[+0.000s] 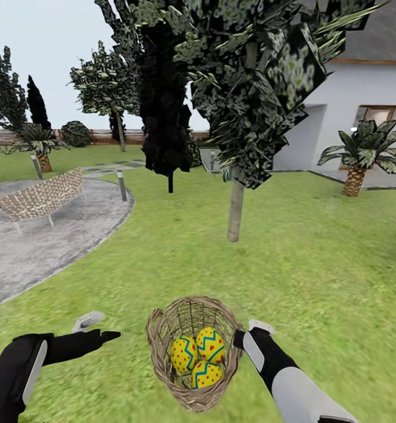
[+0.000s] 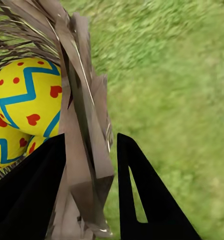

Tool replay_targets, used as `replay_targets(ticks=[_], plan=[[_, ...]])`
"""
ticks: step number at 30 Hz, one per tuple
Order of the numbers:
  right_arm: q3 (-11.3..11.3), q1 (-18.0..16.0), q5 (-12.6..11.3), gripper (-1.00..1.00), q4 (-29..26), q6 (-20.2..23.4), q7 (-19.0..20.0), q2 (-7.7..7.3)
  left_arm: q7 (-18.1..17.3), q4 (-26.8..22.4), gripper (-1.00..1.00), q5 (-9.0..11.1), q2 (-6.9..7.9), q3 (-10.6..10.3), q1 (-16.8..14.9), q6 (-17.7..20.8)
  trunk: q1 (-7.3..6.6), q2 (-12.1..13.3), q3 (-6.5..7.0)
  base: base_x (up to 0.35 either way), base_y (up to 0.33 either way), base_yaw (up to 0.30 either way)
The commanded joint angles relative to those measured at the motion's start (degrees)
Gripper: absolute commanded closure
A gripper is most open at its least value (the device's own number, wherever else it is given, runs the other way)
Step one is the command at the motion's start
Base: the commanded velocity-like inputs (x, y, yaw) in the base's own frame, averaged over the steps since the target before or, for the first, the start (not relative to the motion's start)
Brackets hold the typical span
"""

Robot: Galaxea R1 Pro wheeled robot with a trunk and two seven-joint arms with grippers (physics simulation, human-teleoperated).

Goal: Take the three Easter eggs out of the wicker basket on the lawn in the garden, then place them on the lawn next to a single tree (choose any tree) so that all three eggs are next to the same tree and none are left in the basket.

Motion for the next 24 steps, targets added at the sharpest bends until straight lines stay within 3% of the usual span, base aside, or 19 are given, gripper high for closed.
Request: replay_targets(ticks=[1,10,24], plan=[[-0.2,0.0,-0.9,1.00,-0.2,0.0,-0.3,0.04,-0.3,0.0,-1.00,-0.2,-0.02,0.1,-0.1,0.4,0.06,-0.1,-0.13,0.226,0.235,0.240],[-0.2,0.0,-0.8,1.00,-0.2,0.0,-0.3,0.04,-0.3,0.0,-1.00,-0.2,-0.03,0.1,-0.1,0.4,0.06,-0.1,-0.13,0.226,0.235,0.191],[-0.2,-0.1,-0.9,1.00,-0.2,0.0,-0.3,0.04,-0.3,0.0,-1.00,-0.2,-0.03,0.1,-0.1,0.4,0.06,-0.1,-0.13,0.232,0.235,0.004]])
